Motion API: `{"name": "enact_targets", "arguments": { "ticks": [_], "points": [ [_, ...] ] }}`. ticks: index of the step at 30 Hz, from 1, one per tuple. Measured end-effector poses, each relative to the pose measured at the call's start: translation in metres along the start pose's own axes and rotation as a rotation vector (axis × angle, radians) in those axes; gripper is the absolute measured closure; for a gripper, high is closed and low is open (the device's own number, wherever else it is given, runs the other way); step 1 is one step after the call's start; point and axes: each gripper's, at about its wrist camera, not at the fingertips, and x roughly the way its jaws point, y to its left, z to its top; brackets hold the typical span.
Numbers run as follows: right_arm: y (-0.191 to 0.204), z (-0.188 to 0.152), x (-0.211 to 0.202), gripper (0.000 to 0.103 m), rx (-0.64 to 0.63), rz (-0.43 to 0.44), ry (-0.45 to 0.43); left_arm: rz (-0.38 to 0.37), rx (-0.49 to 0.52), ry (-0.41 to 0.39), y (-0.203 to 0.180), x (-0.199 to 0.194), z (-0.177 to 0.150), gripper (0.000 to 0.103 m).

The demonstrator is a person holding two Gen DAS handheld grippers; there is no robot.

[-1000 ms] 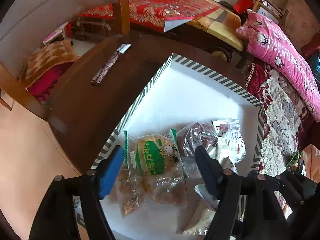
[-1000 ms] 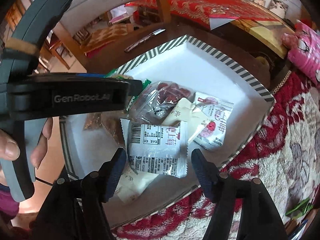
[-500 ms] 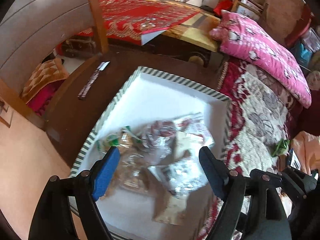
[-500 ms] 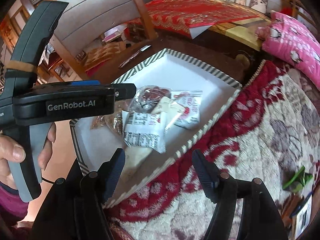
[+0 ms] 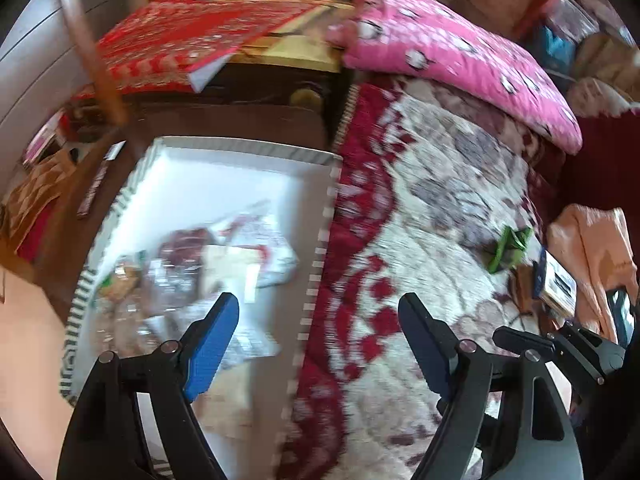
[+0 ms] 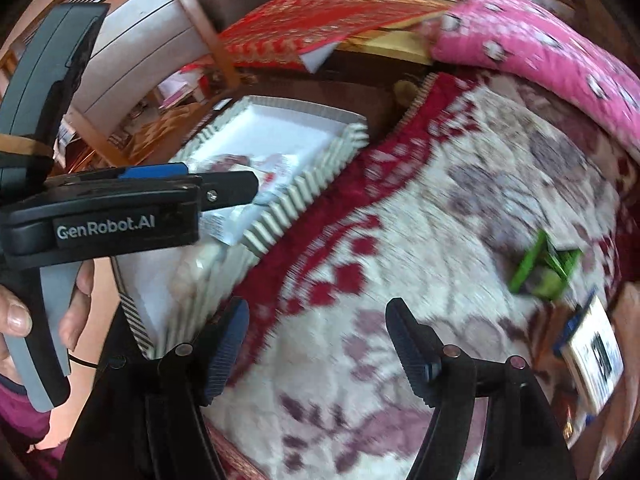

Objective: Organize snacks
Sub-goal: 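Move both grippers back over the snack pile on the bedspread, then grasp the green triangular packet with the left gripper while the right grasps the blue-edged biscuit packet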

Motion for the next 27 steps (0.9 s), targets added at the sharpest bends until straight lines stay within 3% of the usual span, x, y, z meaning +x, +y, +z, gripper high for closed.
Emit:
{"name": "enact_targets", "arguments": {
  "ticks": [10, 17, 22, 27],
  "points": [
    [-0.087, -0.045, -0.032, 0.027, 0.163, -0.093, -0.008, -0.083, 0.133, 0.072, -0.081, 0.037, 0.005, 0.022],
    [-0.134, -0.059, -0.063, 0.025, 0.239, -0.154, -0.048, -0.164, 0.156, 0.120, -0.128, 0.071, 0.018, 0.022],
    [-0.155, -0.061, -0.077, 0.022, 0.223, -0.217, -0.040, -0.206, 0.176, 0.142, -0.160, 0.097, 0.028, 0.022],
    [-0.169, -0.052, -0.076, 0.020, 0.113, -0.275, 0.019, -0.232, 0.161, 0.168, -0.180, 0.120, 0.037, 0.022]
  ]
}}
